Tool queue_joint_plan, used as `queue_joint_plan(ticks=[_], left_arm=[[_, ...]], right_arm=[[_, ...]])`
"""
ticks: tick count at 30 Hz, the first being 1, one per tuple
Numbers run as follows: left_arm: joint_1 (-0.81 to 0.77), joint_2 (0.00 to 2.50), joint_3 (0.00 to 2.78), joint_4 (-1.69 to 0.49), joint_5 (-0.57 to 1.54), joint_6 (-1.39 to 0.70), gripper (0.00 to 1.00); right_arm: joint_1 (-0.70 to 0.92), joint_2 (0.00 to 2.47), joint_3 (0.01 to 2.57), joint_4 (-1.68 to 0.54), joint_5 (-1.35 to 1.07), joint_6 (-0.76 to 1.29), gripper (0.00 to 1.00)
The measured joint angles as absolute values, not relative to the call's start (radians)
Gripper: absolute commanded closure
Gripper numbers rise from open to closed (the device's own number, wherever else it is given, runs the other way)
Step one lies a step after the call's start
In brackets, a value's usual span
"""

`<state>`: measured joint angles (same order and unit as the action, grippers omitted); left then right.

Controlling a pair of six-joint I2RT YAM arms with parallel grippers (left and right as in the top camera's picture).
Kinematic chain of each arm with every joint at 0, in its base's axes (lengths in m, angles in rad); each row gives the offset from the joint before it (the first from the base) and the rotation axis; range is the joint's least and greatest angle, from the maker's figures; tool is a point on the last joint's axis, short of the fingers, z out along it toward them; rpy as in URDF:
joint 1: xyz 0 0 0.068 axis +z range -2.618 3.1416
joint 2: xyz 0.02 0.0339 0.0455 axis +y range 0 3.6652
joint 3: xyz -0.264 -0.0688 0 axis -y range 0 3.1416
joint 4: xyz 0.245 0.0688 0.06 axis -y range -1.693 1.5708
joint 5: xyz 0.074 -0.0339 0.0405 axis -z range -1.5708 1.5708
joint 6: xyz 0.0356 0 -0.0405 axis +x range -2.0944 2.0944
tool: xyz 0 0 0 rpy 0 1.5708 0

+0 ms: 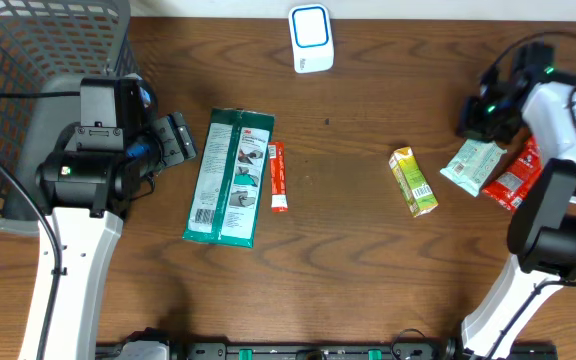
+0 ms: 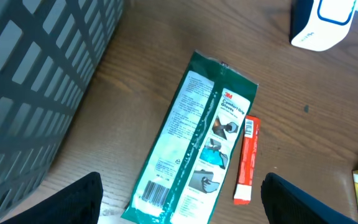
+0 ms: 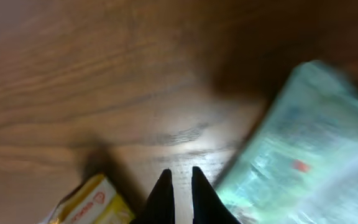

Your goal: Scan the item barcode

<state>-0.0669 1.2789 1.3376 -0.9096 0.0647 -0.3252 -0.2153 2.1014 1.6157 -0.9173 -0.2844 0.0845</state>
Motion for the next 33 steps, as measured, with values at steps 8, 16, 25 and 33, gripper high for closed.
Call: queue_joint_plan(ticks=[8, 16, 25, 33], left_arm=[[-0.067, 1.279, 1.338, -0.909, 0.064, -0.326, 0.18], [-0.067, 1.279, 1.338, -0.909, 0.064, -0.325, 0.18], [-0.067, 1.279, 1.338, -0.909, 0.064, -0.325, 0.18], [-0.067, 1.279, 1.338, -0.910, 0.064, -0.326, 0.18]], right_arm=[[-0.198, 2.104, 1.482, -0.889, -0.110, 0.116, 0.91], [-0.242, 2.104, 1.487, -0.894, 0.074, 0.113, 0.87], [-0.226, 2.096, 1.637, -1.079, -0.088, 0.022, 0.69], [-0.181, 1.975, 1.709, -1.249, -0.188, -0.019, 0.64]])
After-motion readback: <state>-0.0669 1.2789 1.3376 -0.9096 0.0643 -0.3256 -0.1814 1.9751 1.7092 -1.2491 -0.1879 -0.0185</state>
